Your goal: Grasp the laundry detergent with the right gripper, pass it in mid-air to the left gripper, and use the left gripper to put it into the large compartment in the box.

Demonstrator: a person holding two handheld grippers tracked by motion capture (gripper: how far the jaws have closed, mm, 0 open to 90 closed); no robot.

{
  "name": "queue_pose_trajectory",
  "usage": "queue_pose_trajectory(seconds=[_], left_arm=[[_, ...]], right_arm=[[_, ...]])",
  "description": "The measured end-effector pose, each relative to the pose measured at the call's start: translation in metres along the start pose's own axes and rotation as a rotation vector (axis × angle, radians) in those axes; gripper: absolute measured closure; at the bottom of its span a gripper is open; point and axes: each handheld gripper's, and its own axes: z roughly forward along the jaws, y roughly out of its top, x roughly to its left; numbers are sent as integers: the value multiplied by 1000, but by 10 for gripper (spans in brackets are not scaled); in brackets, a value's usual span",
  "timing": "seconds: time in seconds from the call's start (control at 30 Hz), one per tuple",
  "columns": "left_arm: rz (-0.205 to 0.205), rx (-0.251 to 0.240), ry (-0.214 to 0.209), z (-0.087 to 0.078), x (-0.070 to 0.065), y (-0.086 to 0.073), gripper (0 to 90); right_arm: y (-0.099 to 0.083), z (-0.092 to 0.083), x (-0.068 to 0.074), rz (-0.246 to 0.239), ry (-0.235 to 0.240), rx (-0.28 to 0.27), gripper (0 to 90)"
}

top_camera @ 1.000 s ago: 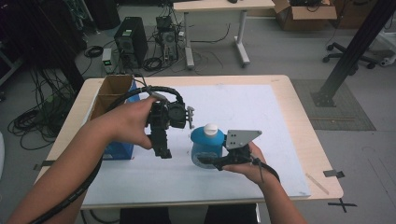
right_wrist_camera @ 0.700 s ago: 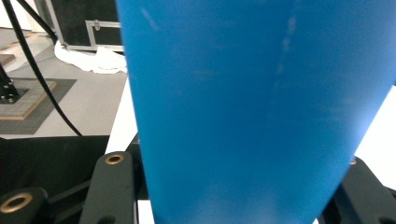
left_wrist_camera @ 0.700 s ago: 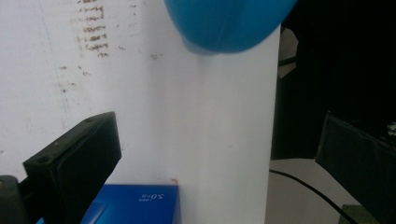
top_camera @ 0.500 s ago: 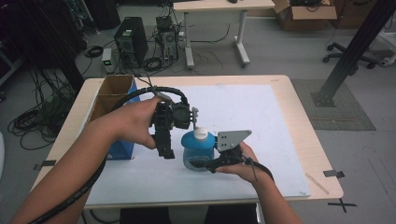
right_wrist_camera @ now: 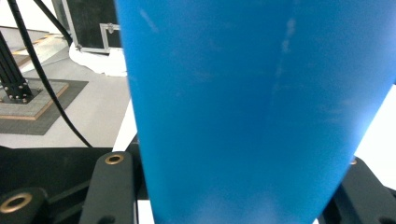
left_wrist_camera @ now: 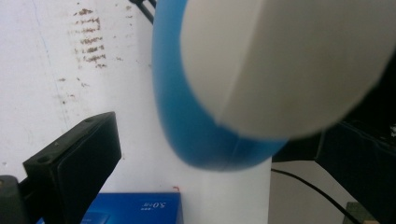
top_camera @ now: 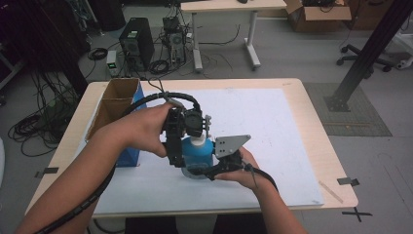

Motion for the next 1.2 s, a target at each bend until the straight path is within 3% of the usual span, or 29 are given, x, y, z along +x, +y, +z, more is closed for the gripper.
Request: queue_pose_trajectory(seconds=[0.67, 1.2], left_arm=[[7, 23, 10, 14, 0, 2, 5], [35, -6, 17, 12, -3, 3, 114]], right_arm=[[3, 16, -4, 9, 4, 15, 443], [3, 18, -3, 10, -12, 9, 443]])
